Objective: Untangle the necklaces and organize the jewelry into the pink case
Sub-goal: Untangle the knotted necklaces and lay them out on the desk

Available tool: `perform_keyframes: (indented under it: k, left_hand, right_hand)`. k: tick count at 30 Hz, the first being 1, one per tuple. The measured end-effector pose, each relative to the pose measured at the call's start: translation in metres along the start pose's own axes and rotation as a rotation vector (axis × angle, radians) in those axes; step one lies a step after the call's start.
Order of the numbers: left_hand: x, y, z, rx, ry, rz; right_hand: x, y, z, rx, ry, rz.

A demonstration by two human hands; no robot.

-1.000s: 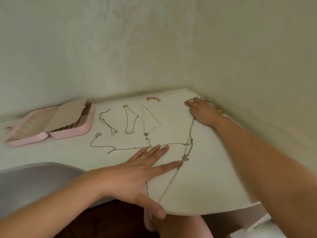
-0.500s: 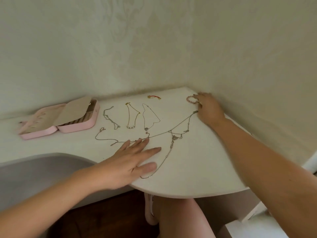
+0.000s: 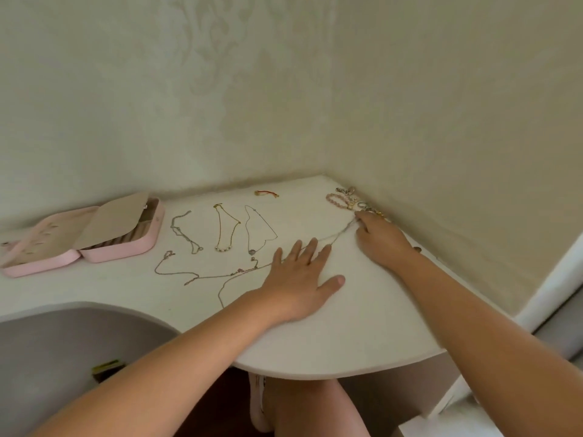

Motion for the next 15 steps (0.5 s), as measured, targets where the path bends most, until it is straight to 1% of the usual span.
perform_keyframes:
  k: [3, 5, 8, 10, 13, 15]
  left_hand:
    - [-0.024, 0.009, -0.004, -0.010, -0.022, -0.026]
    - [-0.037, 0.015, -0.006, -0.021, -0.070, -0.011]
    - [-0.051, 0.018, -0.007, -0.056, -0.102, 0.017]
    - [-0.058, 0.019, -0.008, -0.071, -0.117, 0.036]
    - [-0.064, 0.021, -0.009, -0.069, -0.134, 0.038]
    - [-0.068, 0.021, -0.009, -0.079, -0.142, 0.027]
  right_hand:
    - [0.003, -0.003, -0.001, -0.040, -0.014, -0.004]
    - [0.004, -0.001, -0.002, -0.054, -0.016, -0.003]
    - [0.005, -0.001, -0.002, -0.064, -0.017, 0.008]
    - [0.002, 0.001, 0.001, 0.011, -0.056, 0.017]
    - [-0.001, 0.002, 0.010, 0.204, -0.184, 0.034]
    - [-0.004, 0.007, 0.013, 0.234, -0.174, 0.086]
Point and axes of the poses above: each hand's wrist, its own x-axis towards the middle knuckle, its own z-axis out of the back of the hand, y = z × x, the point moved 2 cm from there along x, towards the middle knuckle, and after that the axes turned 8 degrees about x, right-handed, at the moved point
